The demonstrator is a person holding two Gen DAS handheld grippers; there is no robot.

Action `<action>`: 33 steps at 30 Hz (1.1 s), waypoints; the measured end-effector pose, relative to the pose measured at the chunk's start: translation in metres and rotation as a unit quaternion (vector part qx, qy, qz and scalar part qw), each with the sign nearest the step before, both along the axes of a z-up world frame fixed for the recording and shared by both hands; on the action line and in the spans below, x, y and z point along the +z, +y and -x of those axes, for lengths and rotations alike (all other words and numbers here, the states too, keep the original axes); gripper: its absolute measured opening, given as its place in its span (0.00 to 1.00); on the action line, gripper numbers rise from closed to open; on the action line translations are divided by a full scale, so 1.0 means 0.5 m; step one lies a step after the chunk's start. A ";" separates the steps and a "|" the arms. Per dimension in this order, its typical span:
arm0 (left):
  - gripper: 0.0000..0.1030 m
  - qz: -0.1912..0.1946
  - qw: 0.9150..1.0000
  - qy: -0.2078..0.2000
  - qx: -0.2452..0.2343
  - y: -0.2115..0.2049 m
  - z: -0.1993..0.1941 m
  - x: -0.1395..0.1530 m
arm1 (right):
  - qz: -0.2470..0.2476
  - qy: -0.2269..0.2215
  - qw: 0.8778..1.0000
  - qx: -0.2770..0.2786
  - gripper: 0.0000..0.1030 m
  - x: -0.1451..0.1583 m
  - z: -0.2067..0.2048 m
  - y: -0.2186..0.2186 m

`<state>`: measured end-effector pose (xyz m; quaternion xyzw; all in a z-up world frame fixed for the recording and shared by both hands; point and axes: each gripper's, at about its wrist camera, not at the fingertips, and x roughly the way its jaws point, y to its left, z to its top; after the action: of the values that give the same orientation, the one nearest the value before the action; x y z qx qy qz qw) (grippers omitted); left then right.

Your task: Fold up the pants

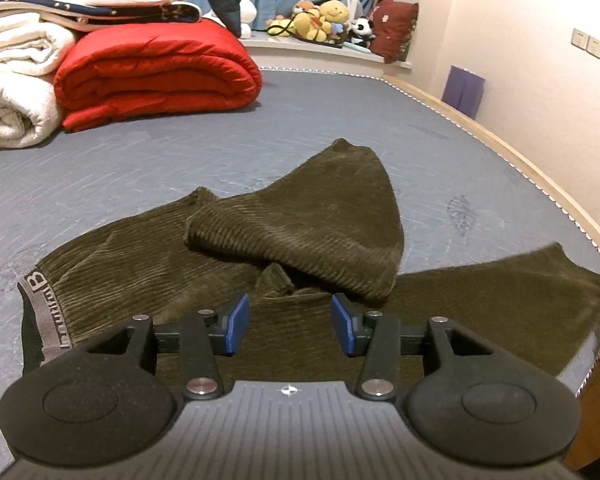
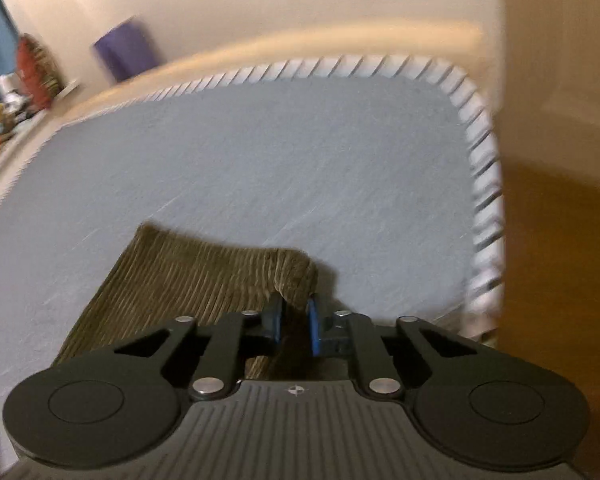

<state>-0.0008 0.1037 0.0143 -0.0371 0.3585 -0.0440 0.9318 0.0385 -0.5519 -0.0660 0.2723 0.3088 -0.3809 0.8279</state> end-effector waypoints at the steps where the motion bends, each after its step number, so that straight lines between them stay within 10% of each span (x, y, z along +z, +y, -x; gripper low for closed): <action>1: 0.49 0.001 1.000 0.000 0.001 0.002 -0.001 0.000 | 0.009 0.006 1.000 -0.018 0.11 0.012 0.006 0.004; 7: 0.52 -0.002 1.000 0.008 -0.008 0.002 0.000 -0.003 | -0.014 0.064 0.996 -0.063 0.41 -0.019 -0.012 -0.012; 15: 0.54 -0.002 0.998 0.067 -0.017 0.019 -0.003 -0.066 | 0.157 -0.012 0.986 0.052 0.52 0.070 -0.038 0.106; 24: 0.54 -0.025 0.978 0.206 -0.034 0.061 0.061 -0.244 | 0.048 0.105 0.978 0.174 0.58 -0.033 -0.099 0.131; 33: 0.64 -0.017 0.990 0.142 -0.013 0.073 0.062 -0.174 | 0.044 0.024 0.981 0.189 0.59 0.024 -0.108 0.215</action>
<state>-0.0321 0.1404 -0.0727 -0.0227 0.4886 -0.0444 0.8711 0.0926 -0.4446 -0.0539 0.1633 0.3577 -0.2368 0.8884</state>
